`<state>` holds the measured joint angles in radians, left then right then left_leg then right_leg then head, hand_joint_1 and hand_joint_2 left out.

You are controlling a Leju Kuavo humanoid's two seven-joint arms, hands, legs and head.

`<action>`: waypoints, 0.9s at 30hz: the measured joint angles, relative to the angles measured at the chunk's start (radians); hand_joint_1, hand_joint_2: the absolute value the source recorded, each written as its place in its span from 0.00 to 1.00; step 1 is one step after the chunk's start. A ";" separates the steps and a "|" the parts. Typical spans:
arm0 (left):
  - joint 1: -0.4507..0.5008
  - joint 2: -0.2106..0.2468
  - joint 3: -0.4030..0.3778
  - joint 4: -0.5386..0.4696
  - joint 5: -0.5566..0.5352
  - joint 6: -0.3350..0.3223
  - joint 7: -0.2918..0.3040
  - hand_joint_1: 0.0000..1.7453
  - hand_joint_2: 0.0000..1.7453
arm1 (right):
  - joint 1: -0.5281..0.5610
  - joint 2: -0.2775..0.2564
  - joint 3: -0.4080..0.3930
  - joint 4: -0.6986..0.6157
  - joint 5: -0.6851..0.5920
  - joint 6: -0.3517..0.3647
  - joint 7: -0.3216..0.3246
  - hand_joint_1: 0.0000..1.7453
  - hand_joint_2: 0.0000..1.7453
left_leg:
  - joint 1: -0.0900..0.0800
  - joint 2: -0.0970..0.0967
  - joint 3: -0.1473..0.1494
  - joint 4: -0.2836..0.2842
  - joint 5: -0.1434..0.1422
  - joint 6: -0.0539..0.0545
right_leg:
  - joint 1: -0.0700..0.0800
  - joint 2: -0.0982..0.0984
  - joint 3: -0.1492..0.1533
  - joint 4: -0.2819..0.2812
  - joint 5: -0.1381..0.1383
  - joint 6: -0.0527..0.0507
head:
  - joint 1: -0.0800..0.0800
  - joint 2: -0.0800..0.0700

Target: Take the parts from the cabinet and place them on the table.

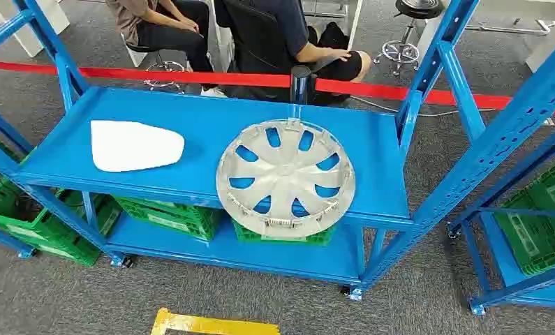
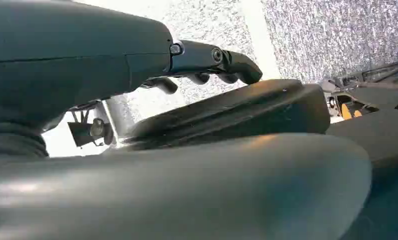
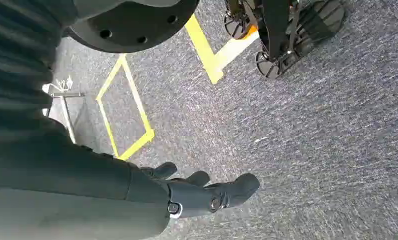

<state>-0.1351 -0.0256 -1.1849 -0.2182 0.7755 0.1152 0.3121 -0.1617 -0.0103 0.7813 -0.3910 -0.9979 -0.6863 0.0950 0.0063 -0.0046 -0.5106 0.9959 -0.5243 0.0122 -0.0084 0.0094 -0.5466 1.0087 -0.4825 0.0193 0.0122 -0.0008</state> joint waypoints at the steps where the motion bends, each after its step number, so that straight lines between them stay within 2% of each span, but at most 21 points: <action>1: 0.000 -0.001 0.000 0.000 0.000 0.000 0.000 0.00 0.00 | 0.001 0.002 -0.005 0.000 0.000 0.000 -0.001 0.00 1.00 | 0.000 0.000 0.000 0.000 0.000 0.000 | 0.000 0.000 0.000 0.000 0.000 0.000 | 0.000 0.000; 5: 0.000 -0.002 0.000 0.002 0.000 0.001 -0.002 0.00 0.00 | 0.005 0.005 -0.018 0.000 -0.028 0.000 -0.015 0.00 1.00 | 0.000 0.000 0.000 0.000 0.000 0.000 | 0.000 0.000 0.000 0.000 0.000 0.000 | 0.000 0.000; 10: 0.000 -0.002 -0.001 0.002 -0.002 0.000 -0.003 0.00 0.00 | 0.029 0.013 -0.075 -0.011 -0.133 0.003 -0.034 0.00 1.00 | 0.000 0.000 0.000 0.000 0.000 0.000 | 0.000 0.000 0.000 0.000 0.000 0.000 | 0.000 0.000; 13: 0.000 -0.002 -0.002 0.003 -0.002 -0.002 -0.006 0.00 0.00 | 0.042 0.022 -0.110 -0.015 -0.166 0.011 -0.067 0.00 1.00 | 0.000 0.000 0.000 0.000 0.000 0.000 | 0.000 0.000 0.000 0.000 0.000 0.000 | 0.000 0.000; 15: 0.000 -0.003 -0.002 0.003 0.000 0.002 -0.011 0.00 0.00 | 0.045 0.024 -0.128 -0.018 -0.180 0.007 -0.118 0.00 1.00 | 0.000 0.000 0.000 0.000 0.000 0.000 | 0.000 0.000 0.000 0.000 0.000 0.000 | 0.000 0.000; 18: 0.000 -0.009 -0.002 0.004 0.003 0.019 -0.018 0.00 0.00 | 0.041 0.024 -0.156 -0.017 -0.172 0.001 -0.236 0.00 1.00 | 0.000 0.000 0.000 0.000 0.000 0.000 | 0.000 0.000 0.000 0.000 0.000 0.000 | 0.000 0.000; 22: -0.001 -0.014 -0.001 0.005 0.006 0.026 -0.018 0.00 0.00 | 0.016 0.025 -0.185 -0.008 -0.162 0.001 -0.267 0.00 1.00 | -0.001 0.001 0.001 0.000 0.000 0.001 | -0.001 0.000 0.000 0.000 0.001 0.001 | 0.000 0.000; 23: -0.001 -0.015 -0.001 0.005 0.010 0.030 -0.019 0.00 0.00 | 0.011 0.027 -0.192 -0.003 -0.154 0.000 -0.308 0.00 1.00 | -0.001 0.001 0.001 0.000 0.001 0.001 | -0.001 0.000 0.000 0.000 0.001 0.001 | 0.001 0.000; 24: -0.001 -0.017 -0.001 0.005 0.016 0.036 -0.022 0.00 0.00 | 0.003 0.032 -0.202 0.010 -0.146 0.000 -0.378 0.00 1.00 | -0.002 0.000 0.000 0.000 0.001 0.001 | -0.002 0.000 0.000 0.000 0.001 0.001 | 0.001 0.000; 25: -0.001 -0.019 -0.001 0.006 0.020 0.042 -0.024 0.00 0.00 | -0.009 0.038 -0.213 0.028 -0.141 0.000 -0.460 0.00 1.00 | -0.002 0.001 0.000 0.000 0.001 0.001 | -0.002 0.001 0.000 0.000 0.001 0.002 | 0.000 0.000; 27: -0.002 -0.025 -0.001 0.007 0.037 0.064 -0.031 0.00 0.00 | -0.020 0.042 -0.247 0.080 -0.151 0.000 -0.657 0.00 1.00 | -0.002 0.002 0.017 0.000 0.001 0.002 | -0.002 0.002 -0.013 -0.001 0.002 0.003 | 0.000 0.000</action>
<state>-0.1367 -0.0507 -1.1856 -0.2117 0.8129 0.1792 0.2812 -0.1813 0.0314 0.5342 -0.3107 -1.1489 -0.6867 -0.5624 0.0043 -0.0025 -0.4937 0.9964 -0.5234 0.0137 -0.0101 0.0118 -0.5597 1.0073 -0.4810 0.0218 0.0118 -0.0008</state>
